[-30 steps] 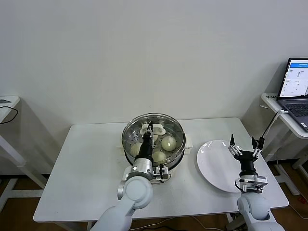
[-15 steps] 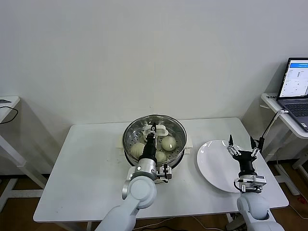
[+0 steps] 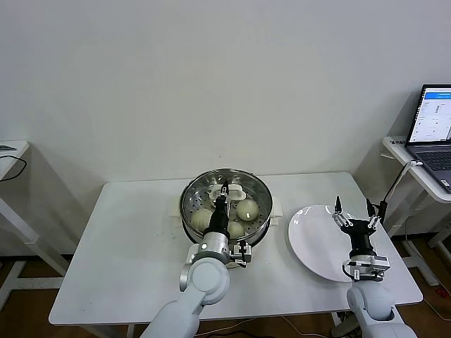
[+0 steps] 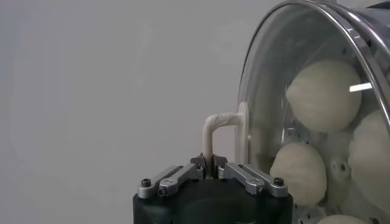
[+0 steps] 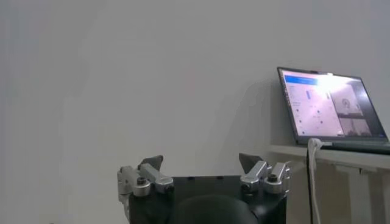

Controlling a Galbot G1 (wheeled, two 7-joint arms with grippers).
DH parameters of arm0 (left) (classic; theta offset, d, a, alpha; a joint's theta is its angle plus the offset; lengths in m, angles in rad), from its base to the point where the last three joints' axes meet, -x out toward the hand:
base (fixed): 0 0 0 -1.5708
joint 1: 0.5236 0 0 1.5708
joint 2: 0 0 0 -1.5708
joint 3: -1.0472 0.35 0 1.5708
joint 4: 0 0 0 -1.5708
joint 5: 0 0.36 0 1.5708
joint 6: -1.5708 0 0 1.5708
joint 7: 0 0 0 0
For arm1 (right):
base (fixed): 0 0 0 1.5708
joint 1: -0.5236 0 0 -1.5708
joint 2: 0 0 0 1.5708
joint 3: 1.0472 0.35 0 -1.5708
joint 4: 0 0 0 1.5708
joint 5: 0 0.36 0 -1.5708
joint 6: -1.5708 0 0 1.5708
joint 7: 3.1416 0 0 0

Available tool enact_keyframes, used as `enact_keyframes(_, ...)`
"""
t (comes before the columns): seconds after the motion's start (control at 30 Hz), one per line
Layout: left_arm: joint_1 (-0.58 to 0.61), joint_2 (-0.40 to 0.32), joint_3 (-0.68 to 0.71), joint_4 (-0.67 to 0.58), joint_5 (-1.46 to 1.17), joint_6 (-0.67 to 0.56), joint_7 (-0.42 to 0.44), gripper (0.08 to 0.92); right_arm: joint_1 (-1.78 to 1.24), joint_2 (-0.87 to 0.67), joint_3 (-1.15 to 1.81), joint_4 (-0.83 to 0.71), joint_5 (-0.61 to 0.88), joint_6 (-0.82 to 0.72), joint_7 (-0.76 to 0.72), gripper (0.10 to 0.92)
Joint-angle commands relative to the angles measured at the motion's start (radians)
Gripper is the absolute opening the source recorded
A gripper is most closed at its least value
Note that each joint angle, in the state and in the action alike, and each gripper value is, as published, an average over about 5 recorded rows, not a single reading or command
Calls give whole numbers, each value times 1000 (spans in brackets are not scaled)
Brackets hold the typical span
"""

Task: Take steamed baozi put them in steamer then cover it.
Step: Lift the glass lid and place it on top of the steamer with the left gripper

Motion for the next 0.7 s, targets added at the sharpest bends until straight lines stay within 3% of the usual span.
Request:
enact_keyframes(0.03, 3, -3, -3, 6, 9, -4, 0, 191, 0, 2, -1, 2, -2, 1, -1, 823)
enact_keyframes(0.7, 13, -11, -19, 24, 34, -20, -7, 191, 3, 6, -7, 4, -7, 3, -3, 823)
